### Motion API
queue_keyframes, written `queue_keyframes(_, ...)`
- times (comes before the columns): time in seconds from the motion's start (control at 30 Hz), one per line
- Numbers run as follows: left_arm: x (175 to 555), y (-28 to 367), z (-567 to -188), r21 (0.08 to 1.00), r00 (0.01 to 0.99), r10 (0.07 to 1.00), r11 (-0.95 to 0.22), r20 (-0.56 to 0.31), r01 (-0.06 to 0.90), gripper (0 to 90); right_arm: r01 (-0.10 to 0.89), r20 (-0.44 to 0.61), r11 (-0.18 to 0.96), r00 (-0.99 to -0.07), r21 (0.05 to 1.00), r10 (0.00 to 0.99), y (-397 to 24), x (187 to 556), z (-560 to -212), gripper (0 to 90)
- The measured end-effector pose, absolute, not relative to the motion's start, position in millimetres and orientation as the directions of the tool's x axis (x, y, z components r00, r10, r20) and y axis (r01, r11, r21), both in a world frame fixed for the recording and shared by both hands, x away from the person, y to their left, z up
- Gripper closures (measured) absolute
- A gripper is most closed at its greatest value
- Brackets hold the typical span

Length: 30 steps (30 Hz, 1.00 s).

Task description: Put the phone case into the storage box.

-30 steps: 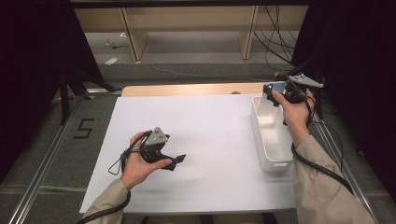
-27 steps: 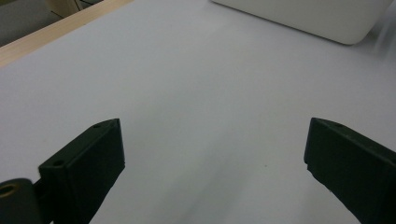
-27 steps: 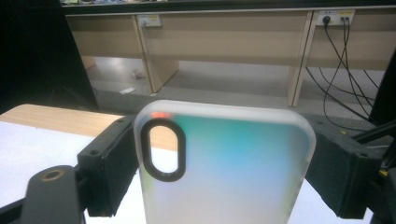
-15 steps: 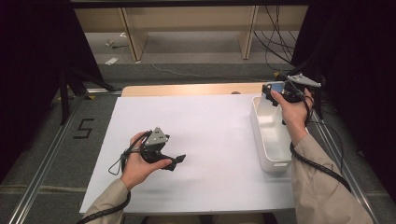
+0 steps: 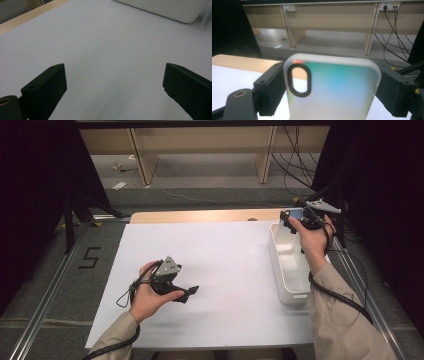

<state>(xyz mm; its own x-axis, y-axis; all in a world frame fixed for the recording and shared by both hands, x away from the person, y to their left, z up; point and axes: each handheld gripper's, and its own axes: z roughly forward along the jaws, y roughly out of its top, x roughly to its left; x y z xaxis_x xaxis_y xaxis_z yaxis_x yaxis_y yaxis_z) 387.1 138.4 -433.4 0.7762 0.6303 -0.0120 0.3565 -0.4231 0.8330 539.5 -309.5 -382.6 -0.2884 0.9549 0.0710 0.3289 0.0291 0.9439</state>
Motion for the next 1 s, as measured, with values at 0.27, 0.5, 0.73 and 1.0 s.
queue_keyframes(0.27,387.1,138.4,-433.5,0.832,0.777,0.63,-0.425,-0.013,0.358,4.5,0.332,0.063,0.036,-0.284,0.943,0.957,-308.5,541.8,-384.7,18.2)
queue_keyframes(0.5,387.2,138.2,-433.6,0.831,0.777,0.63,-0.425,-0.013,0.359,4.5,0.331,0.059,0.041,-0.287,0.943,0.956,-307.1,543.9,-387.4,18.2)
queue_keyframes(0.73,387.2,138.3,-433.8,0.831,0.777,0.629,-0.426,-0.013,0.358,4.5,0.333,0.057,0.043,-0.285,0.942,0.957,-305.5,545.3,-388.9,18.2)
queue_keyframes(1.0,387.1,137.3,-434.5,0.832,0.778,0.628,-0.423,-0.016,0.359,4.5,0.34,0.056,0.043,-0.277,0.939,0.959,-305.0,547.9,-392.8,18.1)
